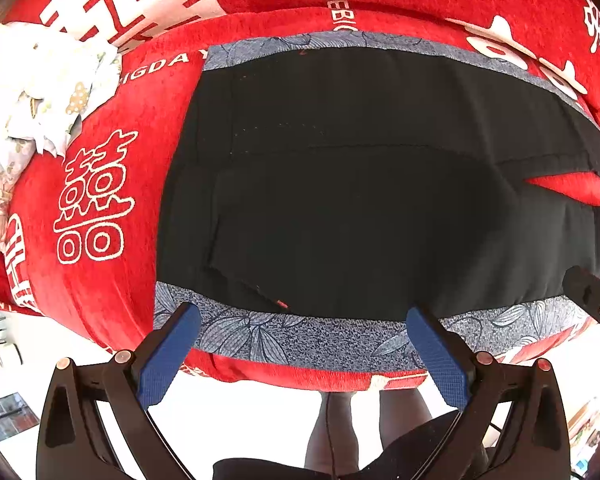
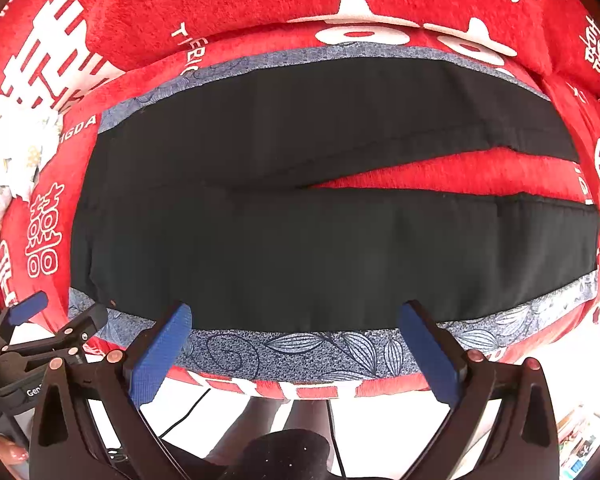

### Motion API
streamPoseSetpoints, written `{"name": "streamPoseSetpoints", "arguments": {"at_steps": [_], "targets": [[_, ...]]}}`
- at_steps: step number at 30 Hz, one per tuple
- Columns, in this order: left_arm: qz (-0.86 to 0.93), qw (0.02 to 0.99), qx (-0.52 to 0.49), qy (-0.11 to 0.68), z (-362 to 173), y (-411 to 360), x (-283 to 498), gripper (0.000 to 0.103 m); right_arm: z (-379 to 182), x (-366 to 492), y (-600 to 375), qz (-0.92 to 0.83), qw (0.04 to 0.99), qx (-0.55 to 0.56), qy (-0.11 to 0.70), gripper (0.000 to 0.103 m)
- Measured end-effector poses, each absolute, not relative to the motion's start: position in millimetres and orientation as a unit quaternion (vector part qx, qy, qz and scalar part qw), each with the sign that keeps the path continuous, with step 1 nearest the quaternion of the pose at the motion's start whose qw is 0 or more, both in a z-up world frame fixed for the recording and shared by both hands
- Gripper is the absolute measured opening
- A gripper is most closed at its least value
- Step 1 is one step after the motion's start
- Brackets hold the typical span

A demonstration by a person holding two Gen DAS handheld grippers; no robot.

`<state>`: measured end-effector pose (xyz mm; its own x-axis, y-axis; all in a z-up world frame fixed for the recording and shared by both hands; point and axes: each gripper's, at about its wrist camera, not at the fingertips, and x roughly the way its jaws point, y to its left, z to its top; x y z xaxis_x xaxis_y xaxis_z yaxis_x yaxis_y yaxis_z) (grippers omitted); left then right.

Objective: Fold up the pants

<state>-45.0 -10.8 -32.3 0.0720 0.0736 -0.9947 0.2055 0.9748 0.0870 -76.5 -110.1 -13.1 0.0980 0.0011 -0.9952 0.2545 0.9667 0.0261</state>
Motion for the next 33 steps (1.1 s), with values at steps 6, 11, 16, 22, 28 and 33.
{"name": "streamPoseSetpoints", "arguments": {"at_steps": [6,11,16,22,28,33], "targets": [[-0.047,0.726,0.111,0.677,-32.8,-13.5,-45.3,0.103,-14.1,-76.1,-109.6,-0.088,0.734,0.1,0.666,0.103],[-0.045,0.726,0.11,0.677,-33.1,-13.7,-43.3,0.103,-14.9,-76.7,-109.4,-0.088,0.732,0.097,0.669,0.103],[-0.042,0.729,0.106,0.675,-32.2,-10.6,-42.7,0.103,-16.5,-76.1,-109.6,-0.087,0.73,0.094,0.671,0.103],[-0.039,0.726,0.106,0.678,-35.4,-8.0,-45.2,0.103,-17.6,-74.5,-107.9,-0.084,0.73,0.092,0.672,0.103],[-0.038,0.726,0.107,0.679,-36.5,-6.3,-47.7,0.103,-18.6,-76.5,-105.5,-0.083,0.73,0.093,0.671,0.103],[-0.04,0.726,0.109,0.677,-36.2,-7.2,-48.8,0.103,-20.4,-80.2,-106.5,-0.085,0.729,0.096,0.672,0.103]]}}
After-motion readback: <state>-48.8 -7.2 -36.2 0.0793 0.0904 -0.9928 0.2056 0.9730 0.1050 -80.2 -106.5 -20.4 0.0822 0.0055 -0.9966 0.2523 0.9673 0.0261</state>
